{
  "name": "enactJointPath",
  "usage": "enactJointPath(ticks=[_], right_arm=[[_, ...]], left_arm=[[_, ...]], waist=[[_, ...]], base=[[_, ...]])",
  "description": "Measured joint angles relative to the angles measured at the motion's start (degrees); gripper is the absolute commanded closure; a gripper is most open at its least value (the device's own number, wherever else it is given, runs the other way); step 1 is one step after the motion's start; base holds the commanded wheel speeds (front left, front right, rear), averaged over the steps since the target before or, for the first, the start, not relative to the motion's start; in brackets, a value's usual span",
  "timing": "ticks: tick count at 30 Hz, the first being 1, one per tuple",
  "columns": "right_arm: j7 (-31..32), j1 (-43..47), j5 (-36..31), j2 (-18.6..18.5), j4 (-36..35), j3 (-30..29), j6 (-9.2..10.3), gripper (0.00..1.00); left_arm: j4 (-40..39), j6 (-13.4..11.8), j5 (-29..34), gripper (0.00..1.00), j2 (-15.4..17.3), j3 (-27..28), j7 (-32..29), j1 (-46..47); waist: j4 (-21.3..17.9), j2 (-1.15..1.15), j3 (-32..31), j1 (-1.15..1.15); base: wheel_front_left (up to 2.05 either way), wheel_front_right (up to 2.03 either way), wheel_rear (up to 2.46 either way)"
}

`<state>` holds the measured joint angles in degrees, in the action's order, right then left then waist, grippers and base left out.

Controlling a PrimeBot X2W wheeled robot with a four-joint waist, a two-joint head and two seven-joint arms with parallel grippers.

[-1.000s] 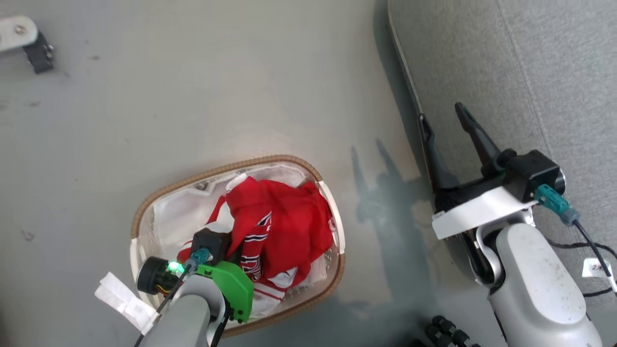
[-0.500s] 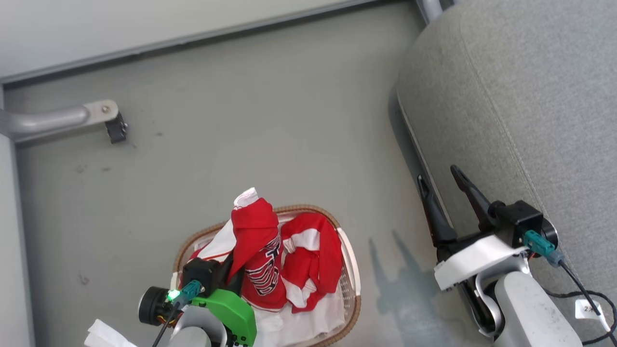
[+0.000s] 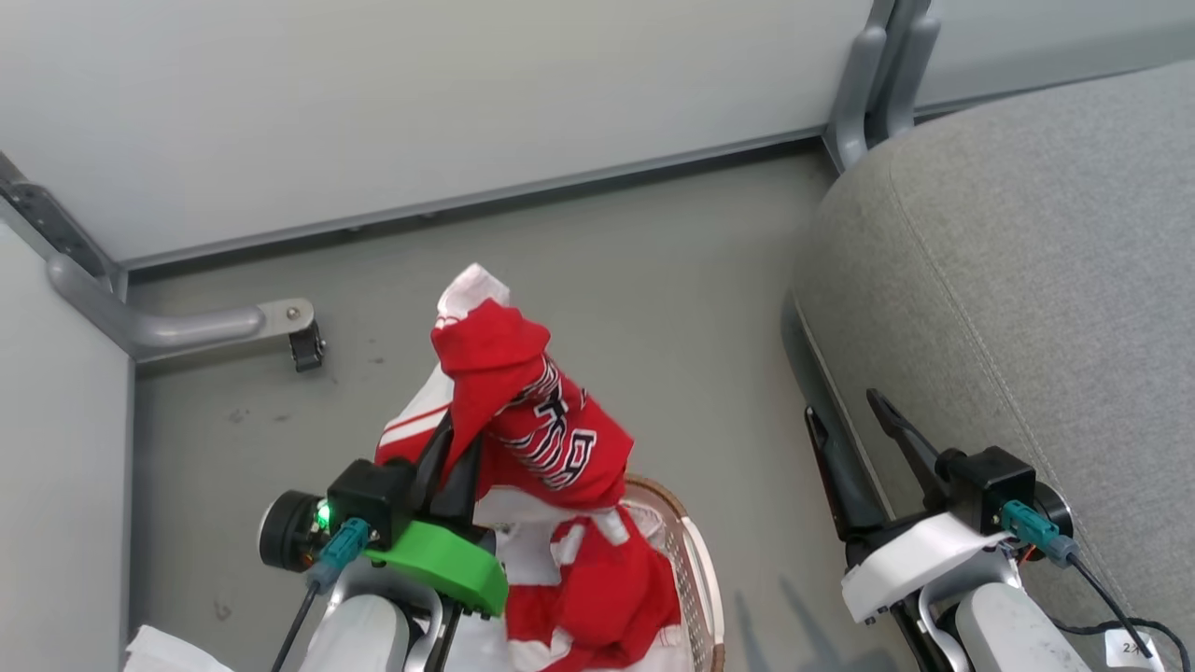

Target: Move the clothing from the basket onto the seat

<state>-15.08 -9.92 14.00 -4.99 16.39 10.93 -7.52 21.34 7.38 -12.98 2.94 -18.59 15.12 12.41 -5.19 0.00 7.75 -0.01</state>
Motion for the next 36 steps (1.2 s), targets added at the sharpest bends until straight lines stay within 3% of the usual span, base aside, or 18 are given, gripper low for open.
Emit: enactJointPath(ticks=[15, 21, 28, 36], right_arm=[[0.00, 3.35, 0.07, 0.03, 0.78, 3.16, 0.00, 0.00], [0.00, 2.46, 1.94, -1.48, -1.46, 11.29, 0.00, 0.00], [-0.01, -4.63, 6.35, -4.16, -4.41, 22.01, 0.00, 0.00], [-0.02, -13.41, 6.27, -4.38, -3.00, 25.44, 0.00, 0.00]], left_arm=[[-12.29, 0.00, -1.16, 1.00, -0.05, -0.15, 0.00, 0.54], [-12.90, 0.00, -1.53, 1.00, -0.07, -1.59, 0.00, 0.48], [-12.20, 0.00, -2.34, 1.00, -0.08, -3.49, -0.01, 0.45], [-11.70, 0.00, -3.67, 1.00, -0.08, -6.80, 0.00, 0.59]], waist=[[-0.32, 0.00, -6.37, 0.00], [-0.23, 0.00, -6.47, 0.00], [0.47, 0.00, -6.13, 0.00], [2.36, 0.00, -5.71, 0.00]], base=[[0.00, 0.00, 0.00], [0.00, 0.00, 0.00], [0.00, 0.00, 0.00], [0.00, 0.00, 0.00]])
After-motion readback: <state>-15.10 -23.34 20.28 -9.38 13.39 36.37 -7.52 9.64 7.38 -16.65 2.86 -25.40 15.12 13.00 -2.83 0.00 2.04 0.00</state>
